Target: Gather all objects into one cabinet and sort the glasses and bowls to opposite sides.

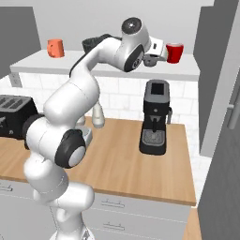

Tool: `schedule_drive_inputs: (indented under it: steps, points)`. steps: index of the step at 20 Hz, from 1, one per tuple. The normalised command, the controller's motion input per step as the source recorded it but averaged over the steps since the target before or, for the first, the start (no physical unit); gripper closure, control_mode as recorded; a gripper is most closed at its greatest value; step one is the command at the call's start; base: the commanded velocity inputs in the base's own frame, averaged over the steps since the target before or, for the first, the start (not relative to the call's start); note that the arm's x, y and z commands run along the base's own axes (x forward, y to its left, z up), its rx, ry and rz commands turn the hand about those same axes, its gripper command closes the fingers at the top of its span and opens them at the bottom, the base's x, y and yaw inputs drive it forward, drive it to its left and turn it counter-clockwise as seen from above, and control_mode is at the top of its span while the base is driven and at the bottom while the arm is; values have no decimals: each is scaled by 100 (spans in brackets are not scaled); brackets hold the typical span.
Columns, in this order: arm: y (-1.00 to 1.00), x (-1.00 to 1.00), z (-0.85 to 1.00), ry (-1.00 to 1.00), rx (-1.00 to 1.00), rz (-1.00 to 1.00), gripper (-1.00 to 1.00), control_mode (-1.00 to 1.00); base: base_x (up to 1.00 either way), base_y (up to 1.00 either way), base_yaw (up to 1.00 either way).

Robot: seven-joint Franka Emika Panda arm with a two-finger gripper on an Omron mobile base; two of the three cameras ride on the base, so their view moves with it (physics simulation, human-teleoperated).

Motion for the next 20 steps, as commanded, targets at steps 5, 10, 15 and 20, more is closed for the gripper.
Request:
schedule_drive_inputs:
  steps: [5, 10, 15, 20]
  points:
    - [-29, 48, -9, 0, 0, 0, 100, -100, 0, 0, 0]
    - [-12, 43, -22, 0, 0, 0, 100, -100, 0, 0, 0]
    - [0, 27, -18, 0, 0, 0, 100, -100, 0, 0, 0]
    - [5, 21, -8, 0, 0, 0, -100, -100, 0, 0, 0]
